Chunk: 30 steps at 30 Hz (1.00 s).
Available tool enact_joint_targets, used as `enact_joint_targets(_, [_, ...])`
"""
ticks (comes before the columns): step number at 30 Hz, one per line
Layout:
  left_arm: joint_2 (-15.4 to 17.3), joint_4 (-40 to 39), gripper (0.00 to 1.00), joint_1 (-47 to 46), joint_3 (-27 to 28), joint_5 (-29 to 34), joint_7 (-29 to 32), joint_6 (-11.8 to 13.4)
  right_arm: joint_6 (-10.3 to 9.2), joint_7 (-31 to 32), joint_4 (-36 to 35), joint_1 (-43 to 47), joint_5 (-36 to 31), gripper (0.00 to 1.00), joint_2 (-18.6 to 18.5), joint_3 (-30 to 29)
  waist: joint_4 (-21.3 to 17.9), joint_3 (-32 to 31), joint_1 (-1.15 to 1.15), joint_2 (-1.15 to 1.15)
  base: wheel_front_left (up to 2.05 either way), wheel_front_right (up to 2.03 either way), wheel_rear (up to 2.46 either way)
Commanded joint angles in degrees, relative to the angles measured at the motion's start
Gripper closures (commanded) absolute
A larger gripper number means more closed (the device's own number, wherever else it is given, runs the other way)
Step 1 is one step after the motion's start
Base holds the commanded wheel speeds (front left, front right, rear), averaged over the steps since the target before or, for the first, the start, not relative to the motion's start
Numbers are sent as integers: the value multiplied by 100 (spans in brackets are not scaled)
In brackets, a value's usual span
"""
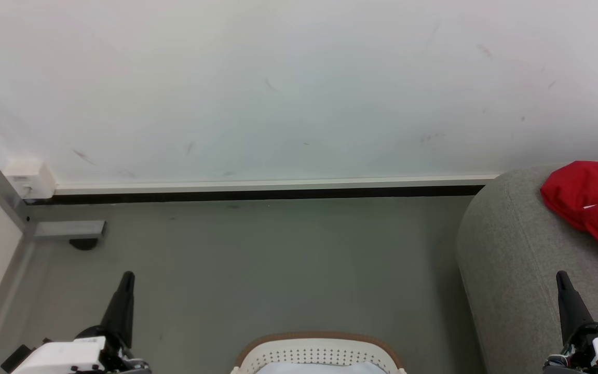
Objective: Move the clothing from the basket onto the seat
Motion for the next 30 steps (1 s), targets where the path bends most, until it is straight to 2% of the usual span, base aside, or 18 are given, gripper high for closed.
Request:
enact_joint_targets(1, [10, -15, 100, -49, 16, -69, 22, -23, -12, -11, -7, -54, 44, 100, -45, 11, 0, 0, 0, 0, 0, 0, 0])
enact_joint_targets(30, [10, -15, 100, -49, 16, -69, 22, -23, -12, -59, -13, -46, 96, 100, -90, 58, 0, 0, 0, 0, 0, 0, 0])
